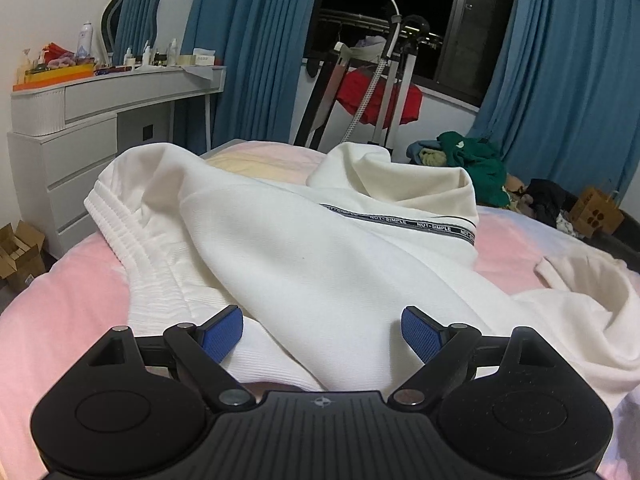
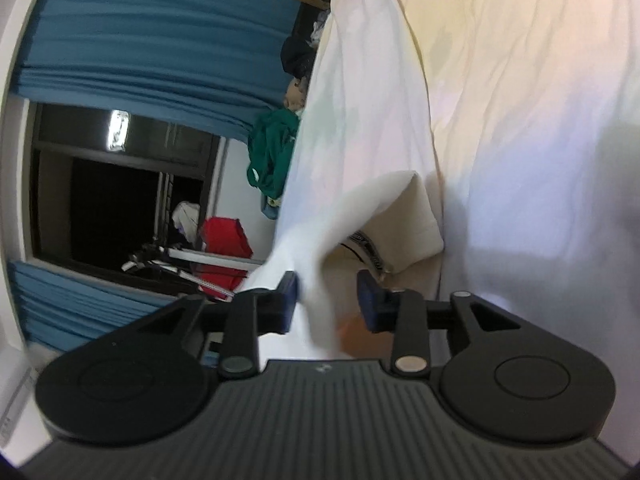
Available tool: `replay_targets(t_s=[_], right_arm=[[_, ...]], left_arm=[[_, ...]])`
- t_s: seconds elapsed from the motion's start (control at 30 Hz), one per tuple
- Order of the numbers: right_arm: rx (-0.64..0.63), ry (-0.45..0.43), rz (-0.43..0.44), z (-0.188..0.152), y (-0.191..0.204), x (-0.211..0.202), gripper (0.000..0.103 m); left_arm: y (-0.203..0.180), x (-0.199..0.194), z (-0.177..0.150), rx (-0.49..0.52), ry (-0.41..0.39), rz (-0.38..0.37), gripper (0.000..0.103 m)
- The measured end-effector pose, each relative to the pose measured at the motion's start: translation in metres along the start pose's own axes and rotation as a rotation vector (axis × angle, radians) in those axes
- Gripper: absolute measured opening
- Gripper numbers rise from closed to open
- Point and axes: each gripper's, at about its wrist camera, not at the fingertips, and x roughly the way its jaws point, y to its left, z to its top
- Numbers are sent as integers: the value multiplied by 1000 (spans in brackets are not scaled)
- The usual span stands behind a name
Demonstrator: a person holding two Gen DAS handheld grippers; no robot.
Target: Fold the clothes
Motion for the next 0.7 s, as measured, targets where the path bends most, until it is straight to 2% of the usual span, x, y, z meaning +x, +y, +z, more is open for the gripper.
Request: replay_targets(t_s=[0.13,0.17,0.2,0.27,0.4,0.43,0.53,0.6,0.7], right_arm=[[20,-7,-38,8,-14,15,37],[27,-15,-44,10,-17,16,34],[18,-38,-48,12,-17,14,24],[-11,-92,-56,15,-12,9,9],[-265,-237,57,9,44,-15,9],[-341,-246,94,2,60,-20,9],[-548,-229,211,-24,104,-30,9],[-538,-160,270,-35,112,-27,9],[-407,-96,254,-36,100,-22,11]], left_arm=[[-1,0,0,-5,2,-9,88],[-1,0,0,-8,2,-12,88],[0,-1,0,-11,2,-15,88],[0,-1,0,-17,3,-21,88],[1,-2,1,-29,4,-33,88],[1,-2,1,-32,4,-36,88],[2,-3,2,-41,5,-45,88],[4,-4,2,-51,5,-50,88],[6,-6,3,-69,4,-56,88]])
